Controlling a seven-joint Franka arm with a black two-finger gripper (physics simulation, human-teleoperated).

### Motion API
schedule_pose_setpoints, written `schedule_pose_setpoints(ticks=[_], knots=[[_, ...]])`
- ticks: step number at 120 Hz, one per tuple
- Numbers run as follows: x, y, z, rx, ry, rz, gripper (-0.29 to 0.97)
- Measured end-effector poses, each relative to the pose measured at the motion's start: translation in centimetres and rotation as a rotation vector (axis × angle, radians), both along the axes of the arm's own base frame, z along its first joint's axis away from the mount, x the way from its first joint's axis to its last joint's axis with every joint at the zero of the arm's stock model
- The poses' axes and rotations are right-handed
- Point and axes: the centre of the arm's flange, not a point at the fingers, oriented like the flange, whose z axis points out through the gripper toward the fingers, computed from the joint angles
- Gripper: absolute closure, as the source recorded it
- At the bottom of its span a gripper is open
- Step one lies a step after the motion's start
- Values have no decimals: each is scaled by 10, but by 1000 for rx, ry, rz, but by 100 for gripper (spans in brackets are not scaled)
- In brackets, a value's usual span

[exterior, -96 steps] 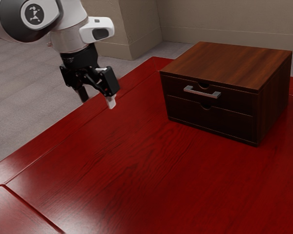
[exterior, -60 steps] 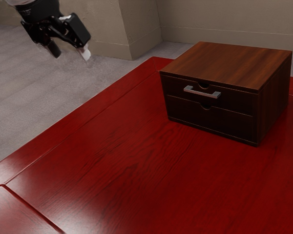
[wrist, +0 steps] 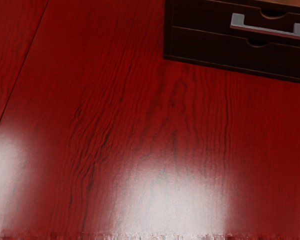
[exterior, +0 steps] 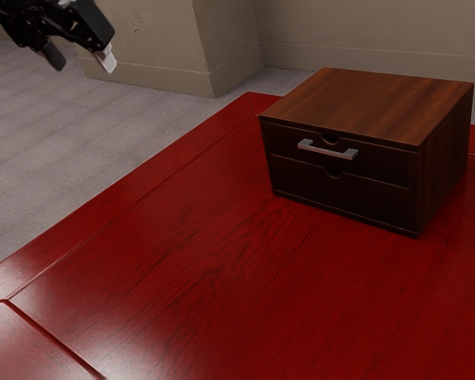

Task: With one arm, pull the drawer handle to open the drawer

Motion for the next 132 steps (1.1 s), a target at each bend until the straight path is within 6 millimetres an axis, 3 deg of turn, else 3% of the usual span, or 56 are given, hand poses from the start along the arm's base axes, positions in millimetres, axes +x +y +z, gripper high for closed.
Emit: schedule_pose_setpoints(ticks=[11, 24, 42, 53, 60, 100, 132], knots=[[20, 8, -55, -15, 130, 13, 0], [16, 0, -116, -23, 218, -7, 0], [-47, -13, -171, -32, 248, -26, 0], [-110, -17, -177, -44, 196, -4, 0], [-130, -18, -180, -57, 175, 23, 0], [-124, -53, -205, -340, 210, 334, 0], [-119, -78, -230, -85, 248, 52, 0]])
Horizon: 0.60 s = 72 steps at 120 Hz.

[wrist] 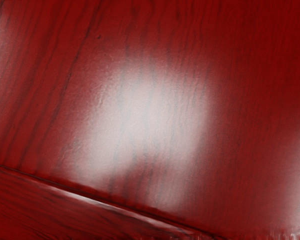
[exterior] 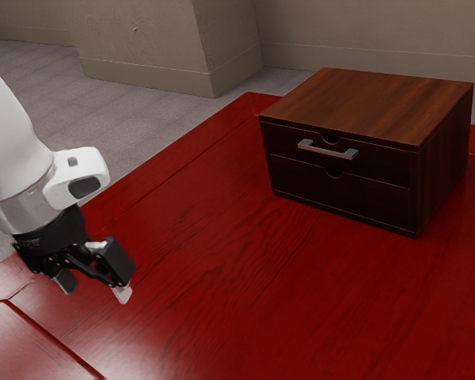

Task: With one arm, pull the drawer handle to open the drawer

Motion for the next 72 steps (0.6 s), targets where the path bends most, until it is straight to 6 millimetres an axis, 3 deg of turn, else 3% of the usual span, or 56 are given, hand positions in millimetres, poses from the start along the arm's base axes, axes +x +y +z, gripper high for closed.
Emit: schedule_pose_setpoints(ticks=[23, 38, 55, 72], knots=[[16, -23, -4, 115, -32, -439, 0], [42, -26, -19, 111, -24, -714, 0], [79, -42, -14, 124, -55, -1005, 0], [109, -45, -17, 211, -68, -1229, 0]])
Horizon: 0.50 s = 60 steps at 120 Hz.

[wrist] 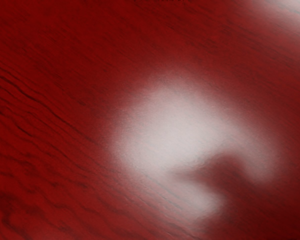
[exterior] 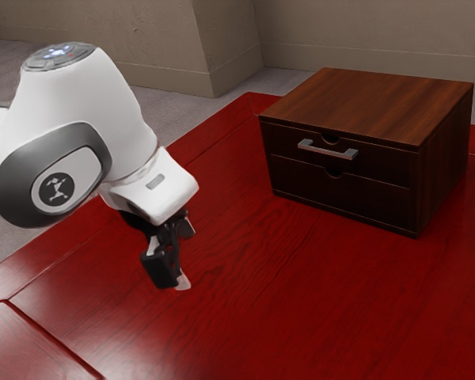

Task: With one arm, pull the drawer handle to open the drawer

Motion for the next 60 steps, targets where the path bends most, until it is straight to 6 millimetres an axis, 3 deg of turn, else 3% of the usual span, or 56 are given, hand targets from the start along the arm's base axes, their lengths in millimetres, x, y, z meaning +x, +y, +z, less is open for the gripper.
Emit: schedule_pose_setpoints(ticks=[29, 43, 60], knots=[[43, 4, -11, 85, -133, -255, 0], [78, 0, -2, 97, -220, -349, 0], [122, 4, -7, 94, -268, -428, 0]])
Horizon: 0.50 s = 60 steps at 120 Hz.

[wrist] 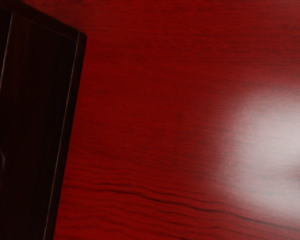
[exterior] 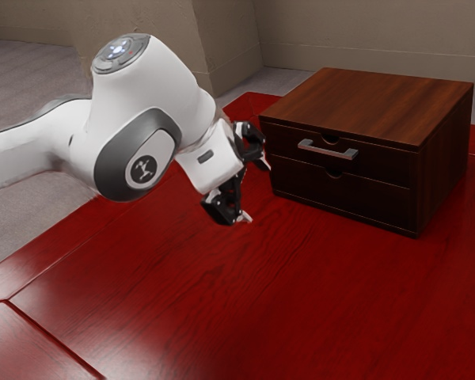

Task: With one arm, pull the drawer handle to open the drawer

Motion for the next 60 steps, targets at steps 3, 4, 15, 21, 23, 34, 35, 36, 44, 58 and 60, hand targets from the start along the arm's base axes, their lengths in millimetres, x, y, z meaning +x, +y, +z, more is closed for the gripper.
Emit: schedule_pose_setpoints(ticks=[3, 4, 15, 21, 23, 34, 35, 36, 44, 58, 60], knots=[[8, 1, -1, -1, -6, -11, 0], [10, 2, -2, -1, -7, -14, 0], [31, 8, -6, 2, -21, -45, 0], [39, 12, -8, 4, -29, -59, 0], [41, 13, -8, 6, -31, -63, 0], [50, 15, -13, 13, -34, -89, 0], [50, 15, -13, 14, -34, -93, 0], [51, 14, -14, 15, -34, -96, 0], [53, 3, -15, 20, -38, -131, 0], [53, -23, -12, 28, -49, -197, 0], [53, -25, -12, 29, -50, -202, 0]])
